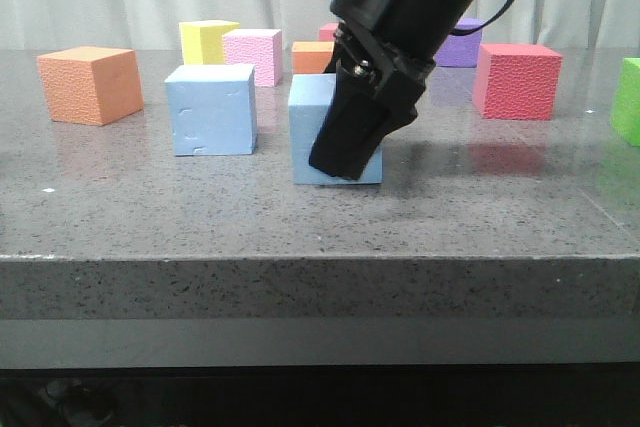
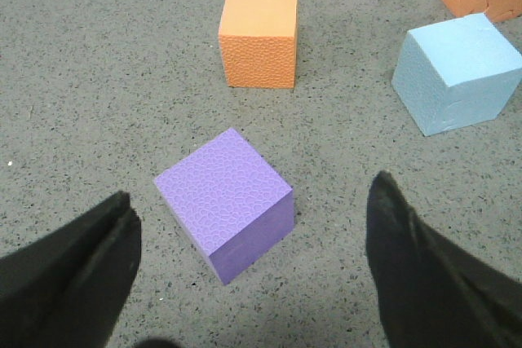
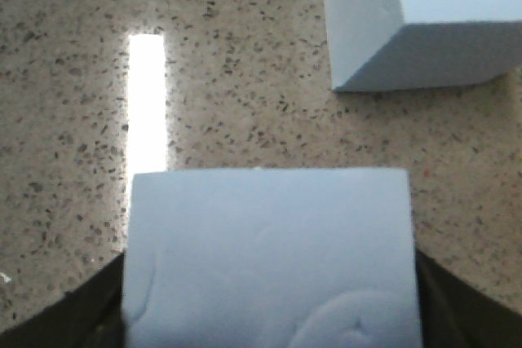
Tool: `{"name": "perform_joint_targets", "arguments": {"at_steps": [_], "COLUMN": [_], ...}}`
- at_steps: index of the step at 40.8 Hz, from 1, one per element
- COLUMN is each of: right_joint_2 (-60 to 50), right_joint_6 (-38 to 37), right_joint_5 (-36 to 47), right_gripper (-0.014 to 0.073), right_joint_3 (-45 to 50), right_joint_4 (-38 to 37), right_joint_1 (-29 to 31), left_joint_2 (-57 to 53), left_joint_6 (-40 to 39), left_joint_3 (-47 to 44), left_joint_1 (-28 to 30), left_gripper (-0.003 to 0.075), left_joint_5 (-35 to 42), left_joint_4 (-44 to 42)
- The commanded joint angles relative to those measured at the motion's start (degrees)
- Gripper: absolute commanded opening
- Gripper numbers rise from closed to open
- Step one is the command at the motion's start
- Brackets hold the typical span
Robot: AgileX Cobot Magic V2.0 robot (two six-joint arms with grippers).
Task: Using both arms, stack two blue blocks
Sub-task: 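Set the light-blue cube down on the table, open the right gripper, then raise the right gripper away and bring the left gripper in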
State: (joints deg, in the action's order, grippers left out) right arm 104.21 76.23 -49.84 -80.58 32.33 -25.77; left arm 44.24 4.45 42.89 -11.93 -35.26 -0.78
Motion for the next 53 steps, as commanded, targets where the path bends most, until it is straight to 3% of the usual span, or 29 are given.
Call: {"name": "perform_joint_targets", "arguments": {"at_steps": [1,10,19,30,38,47,53], "right_joint_2": [-2.10,-2.10,-2.98,-9.28,-17.72,-28.93,-37.27], "right_joint_6": [0.94,0.89,0.34,-6.49,-25.24,-67.93,-76.55], "right_joint_5": [1.03,1.49,-0.53,-5.94,-0.23,0.11,0.55], "right_gripper": [0.0479,0.0657,0.0654,0.0654,0.0654,0.0654,0.0654], "right_joint_3": [-1.92,-1.92,-3.05,-5.25,-5.25,0.63,10.52], "right_joint_4": [2.19,2.81,4.17,3.57,-3.30,-24.48,-35.41], "right_joint_1": [0.48,0.48,0.48,0.59,0.65,1.11,1.11], "left_joint_2": [0.13,0.13,0.13,0.13,0.13,0.13,0.13], "left_joint_6": [-0.14,-0.03,-0.03,-0.03,-0.03,-0.03,-0.03], "left_joint_3": [2.10,2.10,2.10,2.10,2.10,2.10,2.10], "left_joint_1": [-0.41,-0.41,-0.41,-0.41,-0.41,-0.41,-0.41], "left_gripper": [0.0556,0.0556,0.0556,0.0556,0.0556,0.0556,0.0556], "left_joint_5": [3.82,3.82,3.82,3.82,3.82,3.82,3.82], "left_joint_4": [-0.27,-0.41,-0.61,-0.74,-0.74,-0.74,-0.51]}}
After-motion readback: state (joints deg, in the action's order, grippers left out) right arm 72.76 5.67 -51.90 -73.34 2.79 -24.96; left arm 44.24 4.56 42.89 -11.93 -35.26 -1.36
